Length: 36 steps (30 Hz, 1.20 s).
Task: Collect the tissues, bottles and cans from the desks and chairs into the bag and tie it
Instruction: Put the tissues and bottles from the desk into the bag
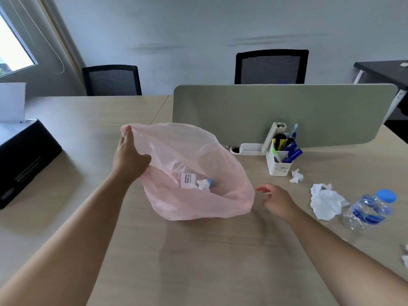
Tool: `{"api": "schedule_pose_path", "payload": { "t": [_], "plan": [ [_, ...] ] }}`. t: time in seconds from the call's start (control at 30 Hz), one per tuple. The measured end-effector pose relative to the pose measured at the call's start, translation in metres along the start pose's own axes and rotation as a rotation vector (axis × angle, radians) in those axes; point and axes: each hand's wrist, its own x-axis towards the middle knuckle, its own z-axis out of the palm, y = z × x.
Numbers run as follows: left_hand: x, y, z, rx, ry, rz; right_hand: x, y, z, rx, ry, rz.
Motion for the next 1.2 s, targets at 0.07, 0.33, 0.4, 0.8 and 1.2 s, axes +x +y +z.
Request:
{"api": "schedule_pose_path", "payload": {
  "t": [0.07,0.33,0.4,0.8,1.2],
  "plan": [
    [0.005,-0.006,-0.006,0.031,0.007,-0.008,-0.004,0.007,0.018,-0.124,-0.12,-0.048],
    [0.002,-0.022,-0.009,0.042,-0.009,-0.053,-0.014,-0.032,0.047,0.691,-0.161,0.179],
    [-0.003,-0.021,-0.005,0.049,-0.031,-0.049,-0.011,-0.049,0.031,1.11,-0.27,0.176],
    [-0.025,0.011,-0.004,0.062,-0.098,0.15,-0.013,-0.112,-0.059,0.584,0.234,-0.057],
    [-0.079,0.086,0.045,0.012,-0.066,0.313,-0.031,-0.029,-0.125,0.187,0.199,0.005]
  ]
}}
